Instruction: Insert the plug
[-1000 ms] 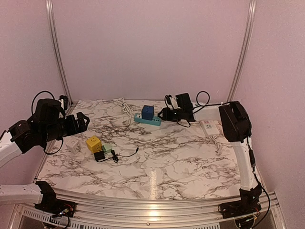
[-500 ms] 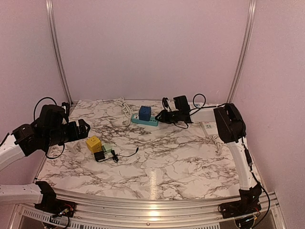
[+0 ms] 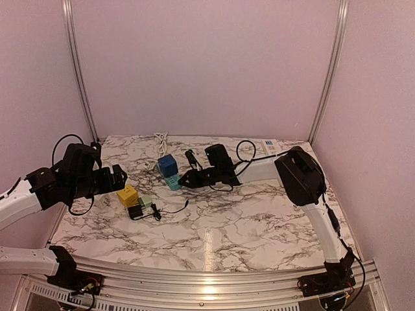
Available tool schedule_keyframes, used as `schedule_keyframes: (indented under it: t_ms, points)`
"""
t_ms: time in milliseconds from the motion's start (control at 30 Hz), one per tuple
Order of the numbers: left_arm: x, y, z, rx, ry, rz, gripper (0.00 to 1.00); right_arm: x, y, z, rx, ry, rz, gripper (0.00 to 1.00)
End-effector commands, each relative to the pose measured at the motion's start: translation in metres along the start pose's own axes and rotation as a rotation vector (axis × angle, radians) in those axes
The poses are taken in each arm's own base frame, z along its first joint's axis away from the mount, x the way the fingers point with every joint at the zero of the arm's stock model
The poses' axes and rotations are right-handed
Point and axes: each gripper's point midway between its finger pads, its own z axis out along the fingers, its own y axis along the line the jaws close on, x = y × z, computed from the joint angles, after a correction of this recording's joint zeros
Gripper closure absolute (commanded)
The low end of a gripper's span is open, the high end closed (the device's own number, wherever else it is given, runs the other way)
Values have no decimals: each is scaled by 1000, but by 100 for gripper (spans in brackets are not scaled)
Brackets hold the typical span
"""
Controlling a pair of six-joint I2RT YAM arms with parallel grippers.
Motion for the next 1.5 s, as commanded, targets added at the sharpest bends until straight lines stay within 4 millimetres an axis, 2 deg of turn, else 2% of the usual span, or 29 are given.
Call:
schedule_keyframes:
  t_ms: [0,233,333,500,667,800,900,933,967,1033,1200,1267,1300,1333,1367,1433,1467]
  points:
    - [3,4,9,-34,-3,8,1,-1,29,16,-69,5,-24,74]
    - [10,4,22,-56,22,15,1,-25,52,42,-130,-39,-41,74]
    - [12,2,23,-40,27,4,1,-29,52,50,-135,-47,-36,74]
    - [10,3,20,-37,16,1,1,-26,46,62,-134,-45,-31,74]
    - [14,4,28,-55,26,22,1,-31,47,72,-152,-60,-42,75]
    - [12,0,43,-86,36,58,1,-40,72,67,-239,-59,-63,75]
    - [7,-8,56,-106,56,94,1,-50,103,35,-293,-69,-102,74]
    - [5,-10,60,-113,60,103,1,-55,111,19,-282,-82,-122,73]
    - [1,-14,64,-116,58,112,1,-68,127,-6,-268,-115,-169,72]
    - [-8,-23,72,-114,49,124,1,-71,135,-37,-204,-119,-212,70]
    - [-30,-50,102,-124,47,177,1,-56,151,-106,-96,-127,-288,66]
    - [-36,-57,119,-159,52,210,1,-48,150,-129,-42,-132,-305,65]
    - [-44,-64,127,-168,45,222,1,-38,146,-138,-11,-124,-302,65]
    - [-48,-67,136,-183,45,234,1,-41,149,-150,7,-144,-314,64]
    - [-47,-68,148,-200,60,248,3,-32,146,-158,25,-139,-312,64]
    - [-49,-71,170,-221,87,262,10,-25,146,-174,52,-150,-314,64]
    - [-43,-69,185,-235,117,266,14,-21,145,-180,64,-150,-313,64]
